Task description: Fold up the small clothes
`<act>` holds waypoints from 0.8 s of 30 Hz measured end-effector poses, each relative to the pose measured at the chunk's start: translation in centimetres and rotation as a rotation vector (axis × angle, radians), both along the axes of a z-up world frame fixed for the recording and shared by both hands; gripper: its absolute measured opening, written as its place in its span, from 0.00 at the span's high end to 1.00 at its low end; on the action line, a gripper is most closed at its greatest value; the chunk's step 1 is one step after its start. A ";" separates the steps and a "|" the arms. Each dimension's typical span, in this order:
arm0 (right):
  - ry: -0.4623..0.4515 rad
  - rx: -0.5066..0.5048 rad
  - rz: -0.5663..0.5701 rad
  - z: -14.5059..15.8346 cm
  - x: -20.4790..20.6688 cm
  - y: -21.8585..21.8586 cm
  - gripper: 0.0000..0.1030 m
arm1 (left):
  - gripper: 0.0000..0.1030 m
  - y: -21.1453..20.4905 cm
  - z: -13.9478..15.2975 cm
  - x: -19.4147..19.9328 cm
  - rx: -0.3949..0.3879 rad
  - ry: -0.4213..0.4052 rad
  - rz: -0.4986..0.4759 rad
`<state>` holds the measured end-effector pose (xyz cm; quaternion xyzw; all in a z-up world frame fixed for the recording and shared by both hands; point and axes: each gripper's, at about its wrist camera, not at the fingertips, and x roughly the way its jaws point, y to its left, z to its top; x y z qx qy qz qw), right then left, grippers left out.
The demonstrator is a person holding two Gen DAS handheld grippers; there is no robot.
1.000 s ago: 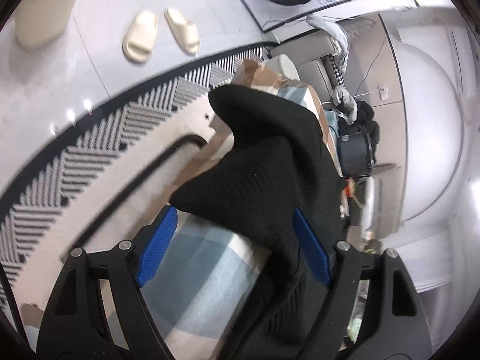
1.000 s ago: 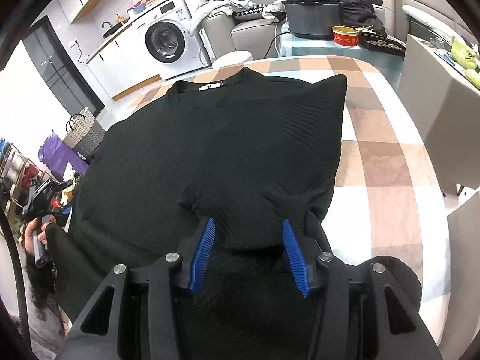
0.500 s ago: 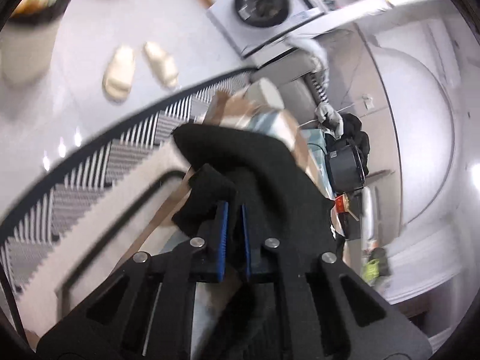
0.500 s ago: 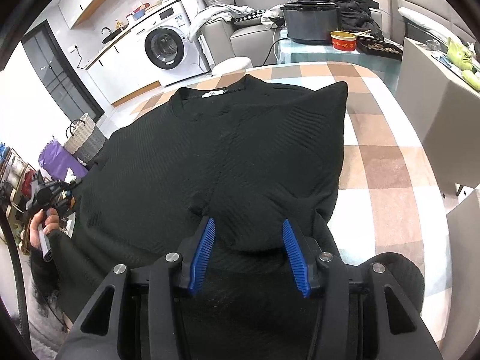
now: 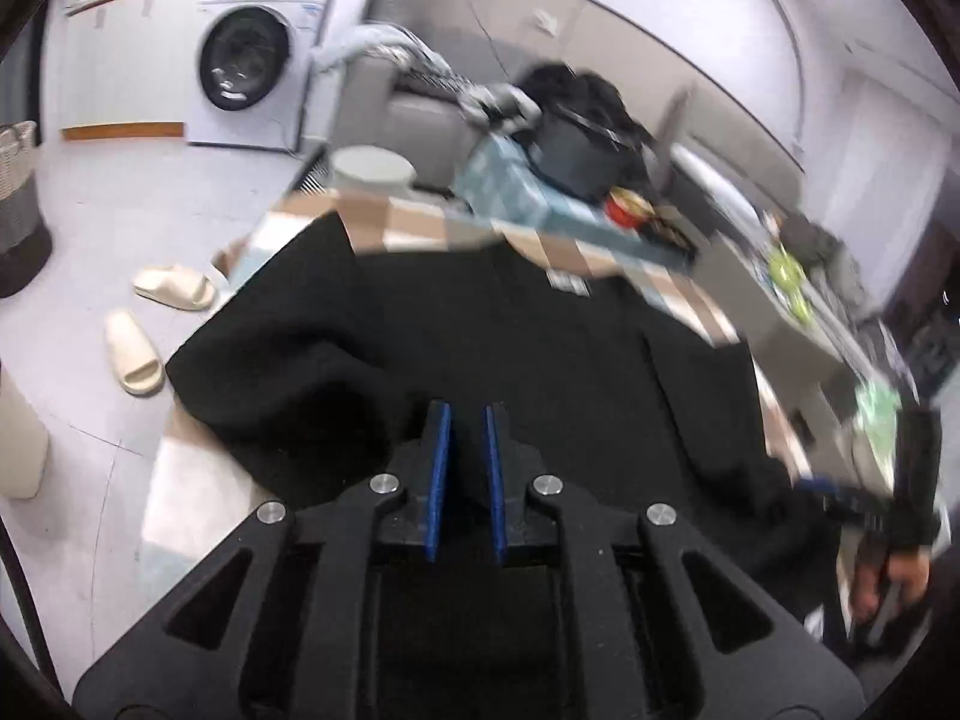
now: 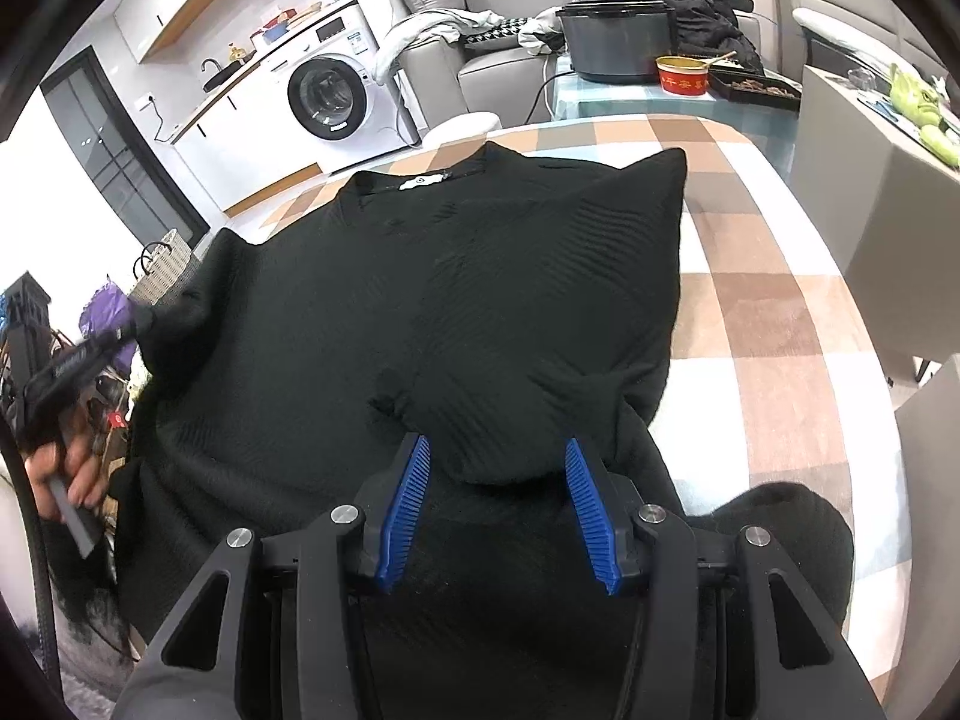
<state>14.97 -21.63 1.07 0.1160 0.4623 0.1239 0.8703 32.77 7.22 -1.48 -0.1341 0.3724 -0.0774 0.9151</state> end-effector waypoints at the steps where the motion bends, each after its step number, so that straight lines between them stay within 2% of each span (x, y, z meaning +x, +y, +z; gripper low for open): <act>1: 0.004 0.003 -0.003 -0.2 0.0 -0.1 0.52 | 0.86 -0.5 -0.4 -0.2 0.019 0.016 -0.010; 2: 0.006 0.004 -0.005 -0.3 0.0 -0.2 0.52 | 0.74 -0.6 -1.0 -0.5 0.023 0.043 -0.016; 3: 0.010 0.005 -0.005 -0.4 0.1 -0.2 0.52 | 0.66 -0.5 -1.6 -0.7 0.006 0.074 -0.015; 4: 0.009 0.008 -0.004 -0.4 0.1 -0.3 0.52 | 0.53 -0.2 -2.1 -1.1 -0.018 0.092 -0.001; 5: 0.008 0.012 -0.002 -0.5 0.0 -0.3 0.52 | 0.48 0.4 -2.4 -1.6 -0.043 0.094 0.013; 8: 0.004 0.018 0.002 -0.5 0.0 -0.4 0.51 | 0.46 2.8 -3.7 -2.1 -0.109 0.096 0.075; 12: 0.000 0.030 0.003 -0.6 0.2 -0.4 0.51 | 0.43 8.5 -4.9 -2.8 -0.283 0.122 0.207; 14: 0.002 0.036 0.002 -0.7 0.2 -0.4 0.50 | 0.43 9.9 -5.9 -1.3 -0.383 0.139 0.235; 18: -0.001 0.039 0.008 -0.6 -0.2 -0.4 0.50 | 0.42 11.7 -7.9 1.3 -0.424 0.185 0.280; 21: 0.000 0.039 0.002 -0.5 -0.6 -0.7 0.50 | 0.42 12.8 -10.8 3.0 -0.551 0.264 0.301; 23: 0.000 0.043 -0.004 -0.5 -0.8 -1.0 0.50 | 0.42 13.4 -11.9 3.6 -0.622 0.255 0.294; 24: 0.001 0.045 -0.009 -0.6 -0.8 -1.1 0.50 | 0.43 13.2 -12.3 4.4 -0.626 0.255 0.290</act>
